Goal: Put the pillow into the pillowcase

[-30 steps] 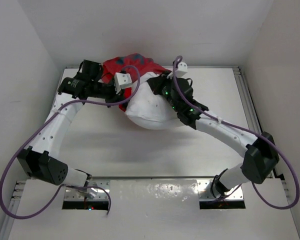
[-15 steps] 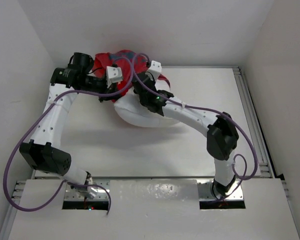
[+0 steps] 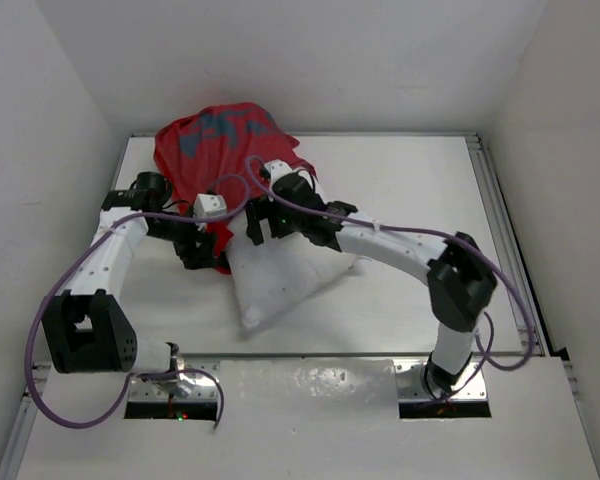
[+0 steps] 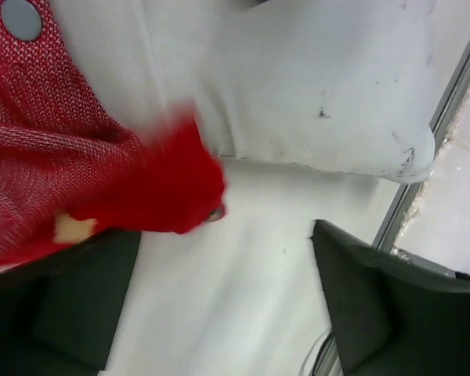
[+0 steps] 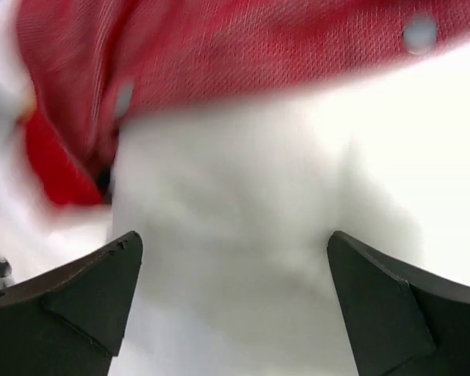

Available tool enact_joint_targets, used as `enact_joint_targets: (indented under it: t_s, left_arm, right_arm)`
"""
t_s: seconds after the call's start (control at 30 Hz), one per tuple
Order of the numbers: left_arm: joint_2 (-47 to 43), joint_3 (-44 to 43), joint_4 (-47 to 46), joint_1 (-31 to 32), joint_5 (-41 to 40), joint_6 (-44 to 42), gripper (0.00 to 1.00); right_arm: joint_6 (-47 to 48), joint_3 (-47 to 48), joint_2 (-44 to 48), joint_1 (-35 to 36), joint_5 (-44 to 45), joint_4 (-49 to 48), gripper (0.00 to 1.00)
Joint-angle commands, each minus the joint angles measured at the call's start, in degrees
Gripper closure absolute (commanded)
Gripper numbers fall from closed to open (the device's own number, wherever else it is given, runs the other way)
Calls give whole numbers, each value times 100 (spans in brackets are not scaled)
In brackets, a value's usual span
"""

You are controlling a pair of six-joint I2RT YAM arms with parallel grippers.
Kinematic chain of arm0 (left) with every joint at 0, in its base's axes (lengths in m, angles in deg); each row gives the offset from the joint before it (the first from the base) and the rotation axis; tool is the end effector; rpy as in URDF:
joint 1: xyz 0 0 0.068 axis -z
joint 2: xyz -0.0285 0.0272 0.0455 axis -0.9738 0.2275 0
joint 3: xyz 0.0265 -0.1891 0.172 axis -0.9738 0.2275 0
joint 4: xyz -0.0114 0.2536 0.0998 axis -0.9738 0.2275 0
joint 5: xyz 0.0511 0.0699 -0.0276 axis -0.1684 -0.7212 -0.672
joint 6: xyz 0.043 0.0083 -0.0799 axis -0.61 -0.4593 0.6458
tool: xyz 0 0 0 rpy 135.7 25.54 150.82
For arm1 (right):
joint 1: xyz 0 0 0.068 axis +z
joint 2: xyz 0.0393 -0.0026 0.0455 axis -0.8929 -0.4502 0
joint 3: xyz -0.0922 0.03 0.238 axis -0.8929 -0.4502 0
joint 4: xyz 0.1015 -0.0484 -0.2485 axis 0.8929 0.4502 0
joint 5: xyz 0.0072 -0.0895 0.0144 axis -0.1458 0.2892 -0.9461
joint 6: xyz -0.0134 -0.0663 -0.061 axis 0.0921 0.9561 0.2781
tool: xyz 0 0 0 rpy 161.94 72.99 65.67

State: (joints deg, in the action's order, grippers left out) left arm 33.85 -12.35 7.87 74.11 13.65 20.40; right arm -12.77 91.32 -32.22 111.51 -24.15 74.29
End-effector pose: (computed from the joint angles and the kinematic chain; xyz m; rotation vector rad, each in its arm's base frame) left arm 0.2639 -0.0430 0.2285 1.3456 2.0762 -0.6619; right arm 0.3242 0.3493 0.2131 -0.3217 2.2089 0.6298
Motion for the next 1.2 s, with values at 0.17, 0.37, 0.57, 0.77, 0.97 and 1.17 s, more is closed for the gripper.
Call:
enact_joint_targets:
  t_s: [0.17, 0.37, 0.57, 0.77, 0.97, 1.17]
  left_arm:
    - [-50, -1776, 137, 213, 298, 283, 0]
    - [703, -2624, -1619, 1573, -842, 2312, 86]
    - [2128, -3273, -2640, 2752, -3517, 2938, 19]
    - [2920, -3538, -3853, 3034, -5148, 3184, 17]
    - [3299, -3705, -3600, 2973, -4660, 3184, 70]
    - [3106, -3819, -2932, 3078, -3577, 3132, 100]
  right_arm:
    - [909, -1513, 2400, -625, -794, 310, 100]
    - [416, -2175, 3045, -1591, -687, 28, 31]
    - [116, -1771, 2475, -2454, -1601, 362, 1]
    - [239, -1700, 1737, -2559, -2129, 29, 1]
    - [72, -1376, 682, -2604, -3120, -604, 1]
    - [28, -909, -56, -2226, -3613, -780, 42]
